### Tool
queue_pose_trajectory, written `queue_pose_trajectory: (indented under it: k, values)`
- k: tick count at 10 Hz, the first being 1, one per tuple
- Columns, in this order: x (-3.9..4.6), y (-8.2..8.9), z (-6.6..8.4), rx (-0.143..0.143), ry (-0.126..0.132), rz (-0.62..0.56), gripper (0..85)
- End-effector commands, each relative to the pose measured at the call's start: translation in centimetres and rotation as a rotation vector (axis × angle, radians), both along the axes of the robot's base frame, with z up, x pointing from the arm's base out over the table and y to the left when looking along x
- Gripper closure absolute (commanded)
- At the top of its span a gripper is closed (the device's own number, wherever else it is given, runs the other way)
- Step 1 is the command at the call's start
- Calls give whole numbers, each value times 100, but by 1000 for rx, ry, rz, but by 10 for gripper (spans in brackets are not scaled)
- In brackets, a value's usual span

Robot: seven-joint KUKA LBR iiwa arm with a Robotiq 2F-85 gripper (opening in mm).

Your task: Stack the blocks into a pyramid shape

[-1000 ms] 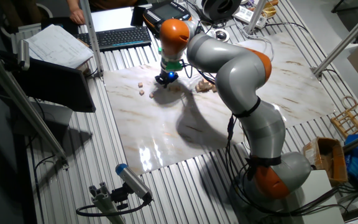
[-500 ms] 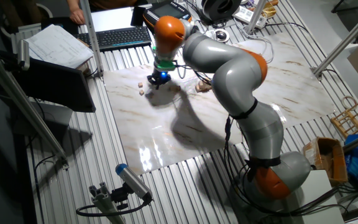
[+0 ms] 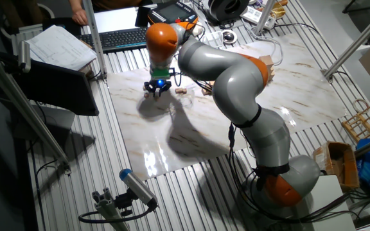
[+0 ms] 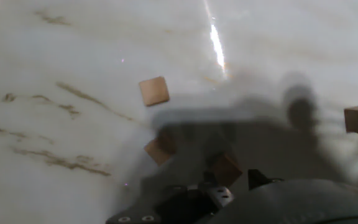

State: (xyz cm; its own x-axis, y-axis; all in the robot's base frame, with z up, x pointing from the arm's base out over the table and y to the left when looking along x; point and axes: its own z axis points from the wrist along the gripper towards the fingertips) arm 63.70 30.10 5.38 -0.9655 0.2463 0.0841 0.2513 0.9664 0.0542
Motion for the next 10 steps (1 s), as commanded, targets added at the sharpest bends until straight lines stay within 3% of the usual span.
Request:
queue_pose_trajectory:
  k: [1, 5, 7, 10]
  values:
    - [-2, 0, -15, 7, 2, -11, 510]
    - [2, 61, -43, -18, -37, 121, 510]
    - [14, 76, -43, -49, -63, 242, 510]
    - [53, 76, -76, -54, -72, 338, 510]
